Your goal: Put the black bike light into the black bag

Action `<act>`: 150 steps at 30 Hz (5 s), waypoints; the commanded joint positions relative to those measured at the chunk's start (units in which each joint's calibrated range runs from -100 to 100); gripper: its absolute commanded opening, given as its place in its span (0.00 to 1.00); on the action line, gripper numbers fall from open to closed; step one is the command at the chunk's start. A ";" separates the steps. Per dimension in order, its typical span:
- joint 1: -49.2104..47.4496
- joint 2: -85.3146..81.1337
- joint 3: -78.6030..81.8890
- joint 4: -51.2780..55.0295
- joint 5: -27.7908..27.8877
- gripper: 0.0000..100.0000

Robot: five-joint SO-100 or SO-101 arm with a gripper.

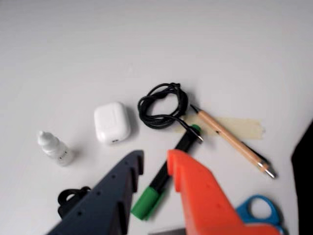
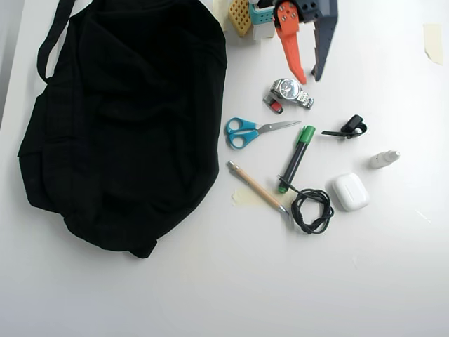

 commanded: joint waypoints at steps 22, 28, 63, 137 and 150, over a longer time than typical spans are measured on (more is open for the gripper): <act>-16.66 30.38 -15.59 5.57 3.23 0.08; -22.94 30.30 -15.50 5.92 2.55 0.08; -23.62 50.79 -11.82 -16.73 4.85 0.35; -26.23 64.74 -22.60 -10.36 -2.59 0.36; -26.31 64.90 -23.23 -9.15 -3.80 0.35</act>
